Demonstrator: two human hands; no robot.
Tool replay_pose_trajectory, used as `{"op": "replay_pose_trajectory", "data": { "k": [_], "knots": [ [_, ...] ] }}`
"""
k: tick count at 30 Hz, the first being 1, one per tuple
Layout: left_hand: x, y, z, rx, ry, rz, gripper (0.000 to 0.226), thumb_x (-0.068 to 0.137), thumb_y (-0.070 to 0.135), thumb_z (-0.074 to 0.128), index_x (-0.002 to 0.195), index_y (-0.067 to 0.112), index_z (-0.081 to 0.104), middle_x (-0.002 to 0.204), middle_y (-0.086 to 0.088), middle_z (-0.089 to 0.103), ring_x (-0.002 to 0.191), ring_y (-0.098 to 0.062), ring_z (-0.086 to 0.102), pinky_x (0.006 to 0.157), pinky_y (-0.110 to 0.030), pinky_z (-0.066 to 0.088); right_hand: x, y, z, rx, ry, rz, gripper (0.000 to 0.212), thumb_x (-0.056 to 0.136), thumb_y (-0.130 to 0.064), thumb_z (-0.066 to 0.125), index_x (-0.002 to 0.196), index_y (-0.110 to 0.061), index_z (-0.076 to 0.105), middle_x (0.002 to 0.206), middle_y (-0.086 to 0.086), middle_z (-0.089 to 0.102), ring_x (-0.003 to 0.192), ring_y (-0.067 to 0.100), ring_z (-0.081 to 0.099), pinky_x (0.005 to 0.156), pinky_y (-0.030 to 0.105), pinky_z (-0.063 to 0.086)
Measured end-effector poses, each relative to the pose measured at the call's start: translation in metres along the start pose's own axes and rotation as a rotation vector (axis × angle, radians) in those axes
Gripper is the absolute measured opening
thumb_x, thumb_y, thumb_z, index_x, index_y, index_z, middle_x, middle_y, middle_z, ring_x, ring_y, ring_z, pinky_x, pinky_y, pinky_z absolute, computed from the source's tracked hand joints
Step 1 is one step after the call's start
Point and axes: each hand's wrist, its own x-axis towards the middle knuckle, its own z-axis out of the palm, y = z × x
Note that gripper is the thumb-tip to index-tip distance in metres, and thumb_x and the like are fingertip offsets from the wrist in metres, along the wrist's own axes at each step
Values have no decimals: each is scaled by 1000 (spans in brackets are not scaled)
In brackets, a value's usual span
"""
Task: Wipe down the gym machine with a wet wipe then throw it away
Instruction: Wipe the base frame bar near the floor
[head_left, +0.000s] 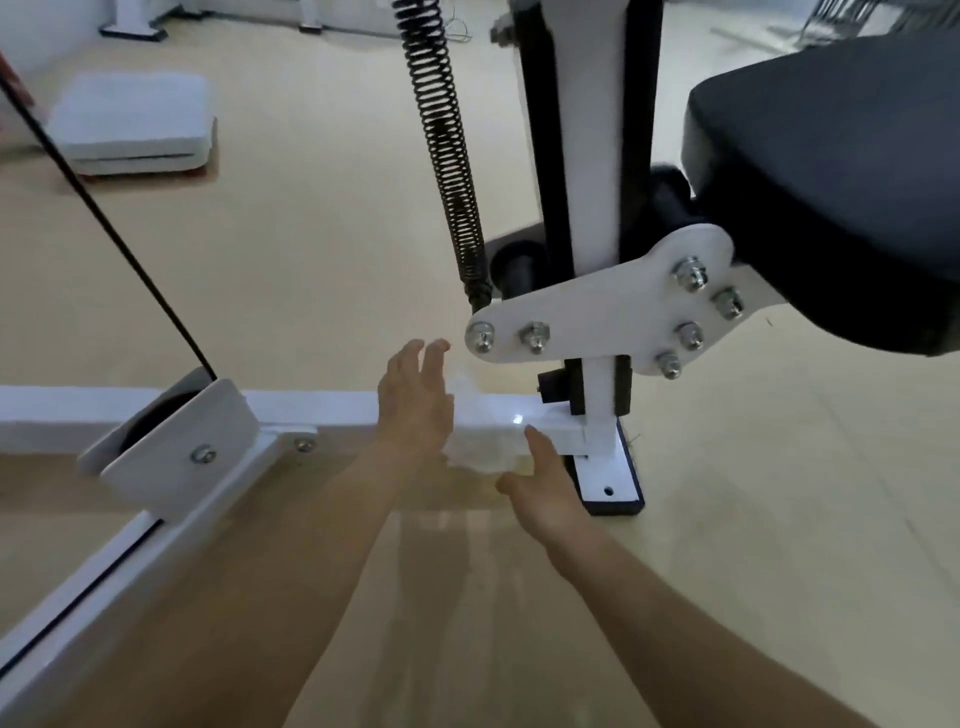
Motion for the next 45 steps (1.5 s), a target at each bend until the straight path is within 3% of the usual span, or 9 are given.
{"op": "replay_pose_trajectory", "data": {
  "k": [3,6,12,18,24,28,33,40,45],
  "knots": [
    [-19,2,22,323,-242,229,70,93,40,54,151,13,23,160,-11,16,147,-27,15,119,-42,11,17,-4,6,-198,-53,0,71,96,-12,49,156,-20,13,162,-4,15,146,16,21,114,30,30],
    [-24,15,47,478,-332,264,71,100,30,39,154,13,-3,162,-10,-2,150,-25,-3,120,-48,-4,22,-9,11,-307,-64,-74,63,97,-16,50,153,-18,22,156,-1,28,141,20,32,103,27,38],
    [-10,-14,44,539,-227,260,63,102,25,36,153,9,3,157,-14,19,147,-28,11,118,-50,-5,38,-3,18,-729,-121,-168,68,100,-14,43,154,-8,2,163,3,-2,150,15,-3,119,27,5],
    [-13,-105,-14,743,-188,180,67,97,24,45,151,2,12,150,-19,30,143,-32,23,118,-50,5,44,-3,59,-972,-146,-222,77,91,-14,44,155,-12,0,162,11,-14,149,27,-13,119,50,13],
    [-20,-87,10,601,-70,197,53,88,10,36,138,-7,43,137,-27,50,131,-41,44,110,-48,34,36,-1,49,-888,-166,-224,76,94,-12,43,155,-9,-2,163,7,-12,150,20,-11,121,39,10],
    [-19,-23,43,490,-236,329,57,102,18,21,153,2,-1,161,-16,4,149,-30,4,119,-43,1,26,-2,49,-694,-146,-203,68,98,-11,43,153,-1,5,163,12,3,150,20,1,116,22,4],
    [-15,-35,32,548,-209,354,61,104,21,25,153,10,-9,163,-8,-4,150,-24,-3,119,-41,-4,30,3,35,-650,-123,-126,74,96,-7,44,154,-7,-3,163,4,-4,150,15,-4,112,17,3],
    [-31,-136,-25,656,-78,137,53,82,6,34,129,-8,54,126,-33,57,116,-46,57,95,-51,47,32,9,56,-620,-145,-174,80,91,-8,45,156,-15,-2,163,2,-9,150,14,-2,117,22,8],
    [-37,-123,-30,454,-98,65,57,88,6,27,142,-9,36,146,-24,40,134,-39,43,109,-43,36,25,-10,82,-569,-253,-153,72,95,-11,45,156,-13,5,163,1,8,149,15,11,114,21,13]
  ]
}}
